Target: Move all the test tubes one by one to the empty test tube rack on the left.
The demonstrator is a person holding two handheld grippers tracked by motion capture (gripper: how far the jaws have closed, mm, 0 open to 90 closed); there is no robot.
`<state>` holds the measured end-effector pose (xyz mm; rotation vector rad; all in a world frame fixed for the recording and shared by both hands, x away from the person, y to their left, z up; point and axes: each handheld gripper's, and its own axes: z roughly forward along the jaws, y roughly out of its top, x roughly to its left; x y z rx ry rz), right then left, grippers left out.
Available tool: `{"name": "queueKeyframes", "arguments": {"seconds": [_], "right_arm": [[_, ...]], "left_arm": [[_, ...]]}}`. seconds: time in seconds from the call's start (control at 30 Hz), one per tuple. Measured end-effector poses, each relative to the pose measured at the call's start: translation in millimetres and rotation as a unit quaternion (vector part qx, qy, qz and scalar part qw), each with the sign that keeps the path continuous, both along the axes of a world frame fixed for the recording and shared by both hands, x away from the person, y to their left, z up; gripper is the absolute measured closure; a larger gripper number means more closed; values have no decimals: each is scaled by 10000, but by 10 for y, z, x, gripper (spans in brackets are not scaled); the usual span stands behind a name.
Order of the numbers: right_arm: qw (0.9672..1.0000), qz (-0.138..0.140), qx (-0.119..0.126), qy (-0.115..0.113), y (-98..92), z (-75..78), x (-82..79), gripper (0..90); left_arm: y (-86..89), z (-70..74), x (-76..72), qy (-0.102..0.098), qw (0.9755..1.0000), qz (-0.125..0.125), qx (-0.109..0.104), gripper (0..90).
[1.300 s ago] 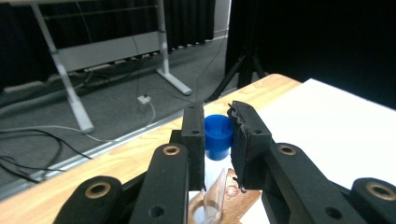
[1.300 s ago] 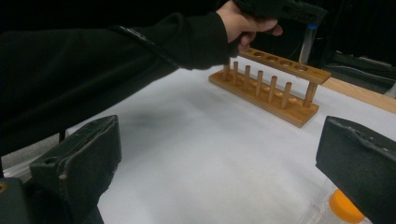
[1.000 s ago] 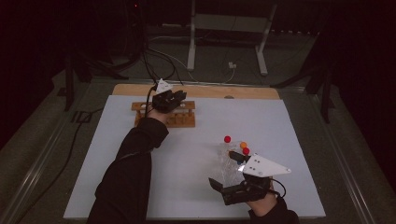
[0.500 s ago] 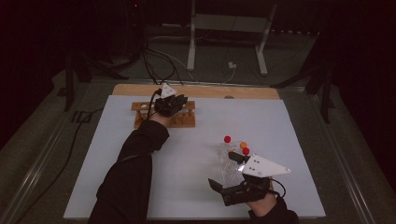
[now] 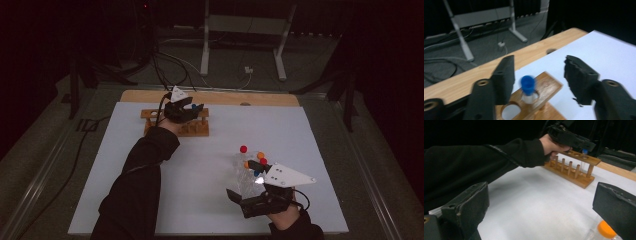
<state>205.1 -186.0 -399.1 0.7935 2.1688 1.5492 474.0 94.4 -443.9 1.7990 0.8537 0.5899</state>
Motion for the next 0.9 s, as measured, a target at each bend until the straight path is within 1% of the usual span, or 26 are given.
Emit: {"name": "queueKeyframes", "arguments": {"seconds": [0.07,0.1,0.13,0.17,0.2,0.23,0.27,0.3,0.33,0.37,0.43,0.47,0.53,0.57,0.6,0.63,0.67,0.7,0.73,0.77,0.8,0.83,0.87,0.9], "right_arm": [[10000,-45,22,-22,-33,15,6,5],[10000,-45,22,-22,-33,15,6,5],[9999,-116,13,-28,-75,31,17,5],[9999,-116,13,-28,-75,31,17,5],[9999,-151,23,-51,-100,39,26,6],[9997,-237,42,-48,-154,57,42,6],[9997,-237,42,-48,-154,57,42,6],[9995,-313,63,-50,-199,71,56,6],[9993,-359,56,-53,-215,75,64,6],[9993,-378,53,-49,-232,79,74,6],[9990,-441,57,-38,-264,87,91,6],[9989,-460,42,-53,-281,90,98,7],[9986,-525,53,-53,-319,92,107,7],[9984,-556,83,-56,-339,89,114,12],[9984,-556,83,-56,-339,89,114,12],[9981,-603,93,-88,-356,82,113,47],[9976,-676,70,-118,-366,73,111,54],[9974,-721,-22,-86,-389,41,121,60],[9972,-738,-58,-50,-398,21,124,66],[9972,-738,-58,-50,-398,21,124,66],[9972,-734,-118,-22,-407,-2,126,73],[9969,-766,-160,-12,-417,-27,124,108],[9964,-824,-209,37,-437,-88,121,140],[9960,-856,-248,92,-445,-121,122,158]], "left_arm": [[18,74,-61,-39,9999,-141,-52,390],[29,110,-97,-55,9997,-214,-64,390],[39,143,-130,-18,9994,-309,-120,334],[50,177,-164,29,9991,-402,-160,334],[60,210,-203,40,9988,-456,-200,288],[83,274,-279,162,9971,-650,-350,205],[83,274,-279,162,9971,-650,-350,158],[97,304,-316,245,9960,-768,-394,151],[103,328,-363,249,9955,-824,-398,115],[111,349,-411,249,9945,-930,-406,83],[121,381,-510,299,9931,-1066,-396,32],[131,392,-566,294,9917,-1178,-424,27],[145,404,-695,256,9904,-1302,-395,17],[160,405,-759,246,9887,-1413,-437,12],[170,405,-825,240,9882,-1457,-417,12],[183,402,-888,251,9877,-1491,-410,12],[200,397,-950,285,9860,-1578,-451,12],[219,392,-1012,281,9856,-1614,-414,12],[237,386,-1074,269,9855,-1629,-398,12],[262,381,-1132,281,9842,-1689,-439,12],[284,377,-1190,276,9840,-1704,-432,12],[305,373,-1248,267,9834,-1735,-453,12],[330,367,-1304,265,9824,-1784,-487,12],[350,362,-1363,248,9824,-1788,-481,12]]}}
